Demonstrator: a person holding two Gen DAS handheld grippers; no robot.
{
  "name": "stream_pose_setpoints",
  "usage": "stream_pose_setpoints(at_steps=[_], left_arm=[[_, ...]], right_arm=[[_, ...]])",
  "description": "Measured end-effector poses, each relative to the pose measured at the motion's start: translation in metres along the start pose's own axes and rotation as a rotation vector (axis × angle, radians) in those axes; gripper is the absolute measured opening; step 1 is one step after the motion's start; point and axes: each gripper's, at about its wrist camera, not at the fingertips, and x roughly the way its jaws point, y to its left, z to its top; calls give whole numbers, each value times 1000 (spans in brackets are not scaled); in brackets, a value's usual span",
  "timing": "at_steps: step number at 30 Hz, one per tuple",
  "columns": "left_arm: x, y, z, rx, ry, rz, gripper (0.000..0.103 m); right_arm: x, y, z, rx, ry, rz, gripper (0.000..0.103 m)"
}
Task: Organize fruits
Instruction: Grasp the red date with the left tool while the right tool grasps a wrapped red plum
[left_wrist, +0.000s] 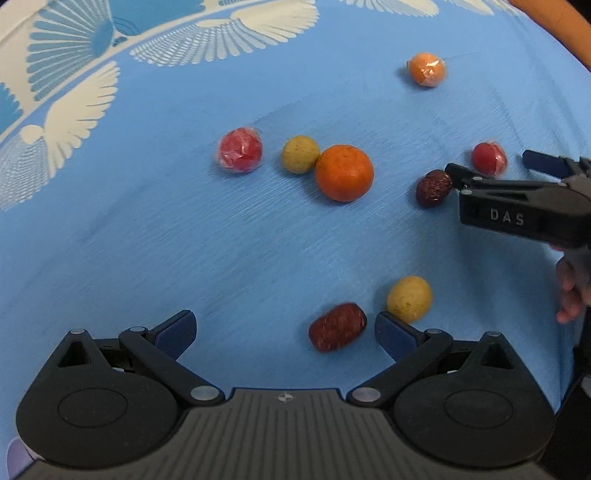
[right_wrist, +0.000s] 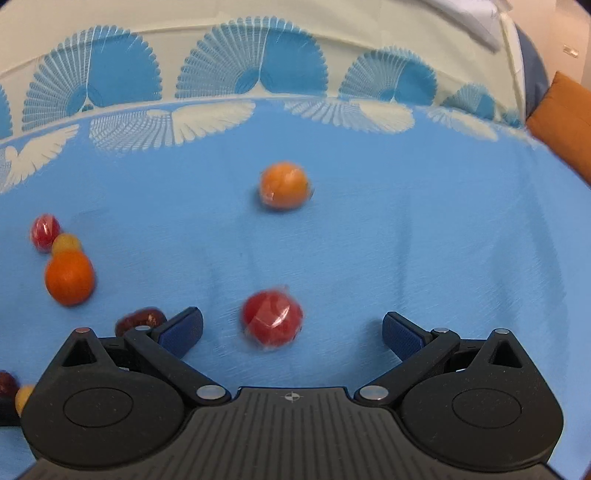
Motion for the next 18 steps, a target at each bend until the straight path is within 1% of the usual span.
stream_pose_setpoints(at_steps=[3,4,5,6,7,8,9,10,11,13,14,16,18], left_arm=[[1,0,3,4,-23,-19,102],[0,0,3,9,-32,-25,96],[-1,-2,3,18,-38,-43,84],[-4,-3,3,24,-41,-67,78],[-8,-7,2,36,-46,-77,56],[-11,-11,2,57,-47,-87,33],[-15,-15,2,74,-44,-83,34],[-18,-19,0,86,-46,-69,34],[-21,-23,-3,94,-51,-54,34],[-25,-29,-9,119,-58,-10,34],[-29,-30,-12,121,-60,7,34],[-41,-25,-17,83,-62,17,34],[-62,-17,-24,33,-78,29,34]], right_arm=[[0,-1,-1,7,-4,5,102],[0,-1,-1,5,-5,3,102],[0,-1,-2,5,-8,3,102],[0,-2,-2,7,-8,7,99],[-2,-2,-1,11,-10,15,87],[-7,-1,-1,7,-22,21,66],[-10,0,-1,-2,-30,32,55],[-13,2,-1,-14,-36,43,38],[-14,5,-1,-27,-41,48,33],[-17,6,0,-36,-46,41,32],[-18,4,1,-21,-41,38,32],[-27,-3,5,12,-38,6,32],[-42,-10,9,43,-41,-7,32]])
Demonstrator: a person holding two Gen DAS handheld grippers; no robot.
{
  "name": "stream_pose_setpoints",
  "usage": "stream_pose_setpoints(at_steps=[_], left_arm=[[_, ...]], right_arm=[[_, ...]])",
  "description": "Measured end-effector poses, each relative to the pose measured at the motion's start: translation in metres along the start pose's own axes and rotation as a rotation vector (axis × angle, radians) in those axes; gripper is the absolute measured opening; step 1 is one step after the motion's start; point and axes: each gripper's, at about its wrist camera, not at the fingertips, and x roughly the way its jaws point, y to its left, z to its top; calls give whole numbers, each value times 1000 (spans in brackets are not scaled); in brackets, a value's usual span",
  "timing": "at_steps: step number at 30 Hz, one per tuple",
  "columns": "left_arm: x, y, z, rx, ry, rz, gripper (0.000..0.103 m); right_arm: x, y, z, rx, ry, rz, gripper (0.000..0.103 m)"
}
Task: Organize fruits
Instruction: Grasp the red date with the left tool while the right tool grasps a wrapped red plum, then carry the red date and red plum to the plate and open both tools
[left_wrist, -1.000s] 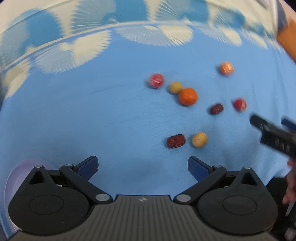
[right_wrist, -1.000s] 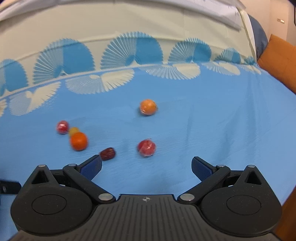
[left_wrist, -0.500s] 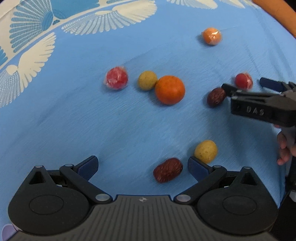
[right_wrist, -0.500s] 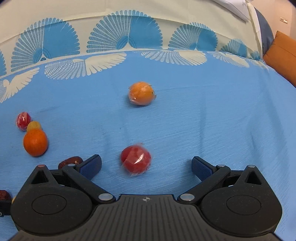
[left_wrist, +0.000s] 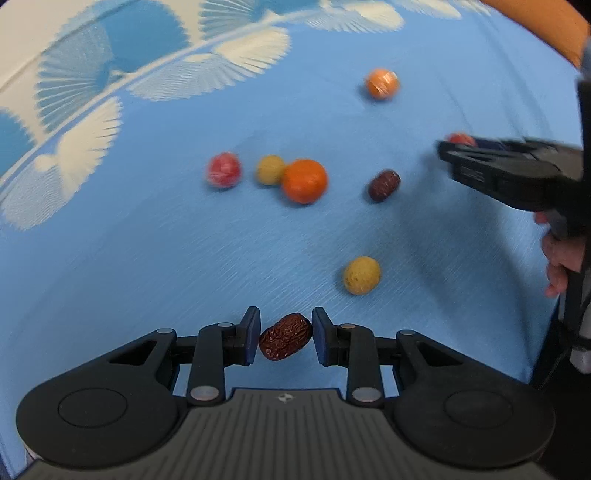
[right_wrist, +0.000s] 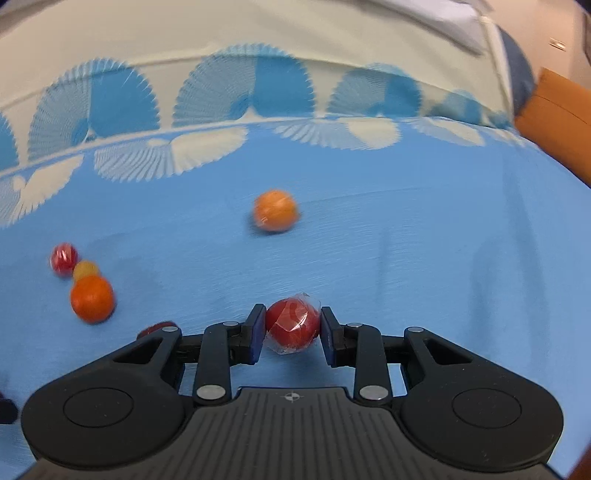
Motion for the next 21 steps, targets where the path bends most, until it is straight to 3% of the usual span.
stream_pose_setpoints(at_steps=[4,9,21], left_arm=[[-43,16,-15,-91,-4,46,34],[-95,31,-58,-186,8,70,34],[-188,75,-182,-421,16,112,34]], right_arm=[[-43,-3,0,-1,-10,44,32],[-105,12,-3,-59,-16,148,32],[-237,106,-33,-223,31,505,33]])
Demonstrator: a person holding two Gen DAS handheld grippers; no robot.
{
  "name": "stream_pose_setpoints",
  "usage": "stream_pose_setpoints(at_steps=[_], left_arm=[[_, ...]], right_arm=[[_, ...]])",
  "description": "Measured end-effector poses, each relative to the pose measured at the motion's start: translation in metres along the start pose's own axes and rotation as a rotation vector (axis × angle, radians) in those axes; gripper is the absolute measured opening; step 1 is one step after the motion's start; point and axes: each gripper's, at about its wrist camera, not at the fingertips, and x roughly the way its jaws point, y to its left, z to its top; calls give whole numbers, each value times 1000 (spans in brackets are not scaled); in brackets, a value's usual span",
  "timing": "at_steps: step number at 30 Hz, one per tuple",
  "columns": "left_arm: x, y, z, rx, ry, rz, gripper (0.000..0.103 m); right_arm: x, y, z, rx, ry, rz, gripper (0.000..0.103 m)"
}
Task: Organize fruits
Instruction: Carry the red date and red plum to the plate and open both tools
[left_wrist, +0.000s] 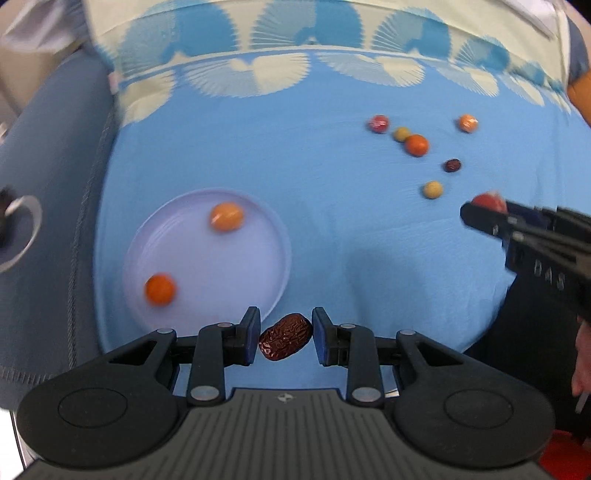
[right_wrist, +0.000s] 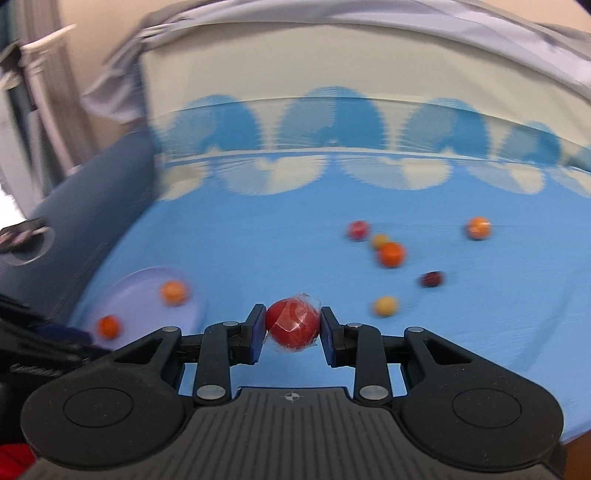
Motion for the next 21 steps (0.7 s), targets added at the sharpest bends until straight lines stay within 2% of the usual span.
stream_pose_setpoints(at_steps=[6,11,21], left_arm=[[-25,37,-34,-78,-33,8,34],[-37,57,-48,-131,-59,6,34],[-45,73,-62,-182,-90,-8,34]], right_arm=[[-20,48,-8,-85,5,52,33],[-31,75,-13,-143,12,66,33],[-39,100,-19,-217,19,75,33]])
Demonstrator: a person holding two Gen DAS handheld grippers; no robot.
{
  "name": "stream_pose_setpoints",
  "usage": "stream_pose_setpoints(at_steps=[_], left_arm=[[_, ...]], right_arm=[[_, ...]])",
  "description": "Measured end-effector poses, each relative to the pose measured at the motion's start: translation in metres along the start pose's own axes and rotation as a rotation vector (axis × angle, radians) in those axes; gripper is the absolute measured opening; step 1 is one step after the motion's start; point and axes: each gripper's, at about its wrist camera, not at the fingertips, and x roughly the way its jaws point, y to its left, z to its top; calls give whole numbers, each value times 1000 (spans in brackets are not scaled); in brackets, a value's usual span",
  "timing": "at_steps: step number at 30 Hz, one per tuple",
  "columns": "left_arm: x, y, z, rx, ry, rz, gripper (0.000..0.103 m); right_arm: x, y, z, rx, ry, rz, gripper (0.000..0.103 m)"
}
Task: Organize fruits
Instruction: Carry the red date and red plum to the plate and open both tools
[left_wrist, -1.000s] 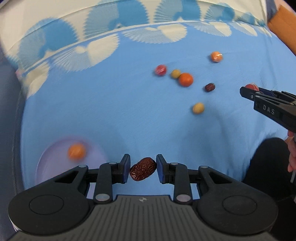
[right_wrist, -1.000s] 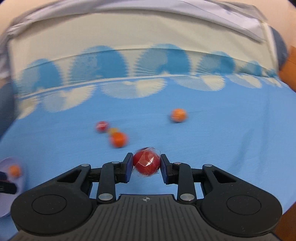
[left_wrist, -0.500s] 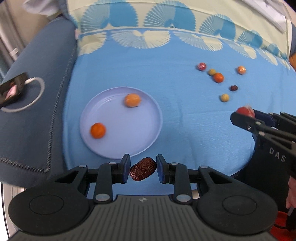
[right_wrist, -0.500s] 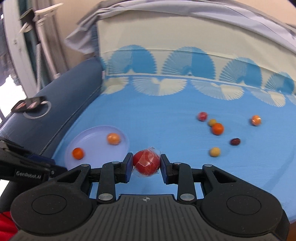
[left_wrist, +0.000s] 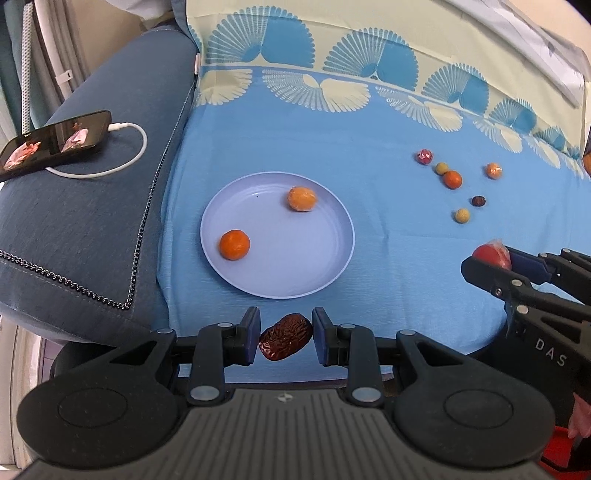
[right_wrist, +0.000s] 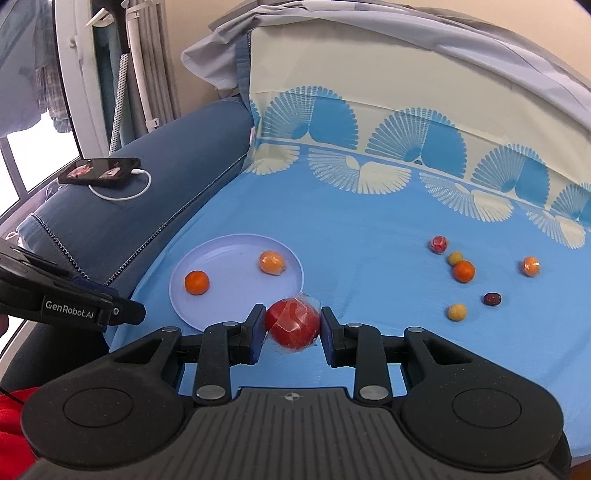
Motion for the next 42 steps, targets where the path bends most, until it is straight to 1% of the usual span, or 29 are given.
stream_pose_setpoints(at_steps=[29,42], left_arm=[[9,10,10,-31,0,-9,33],[22,18,27,-62,1,-16,34]], right_arm=[[14,4,2,-35,44,13,33],[34,11,9,-64,65,39,33]])
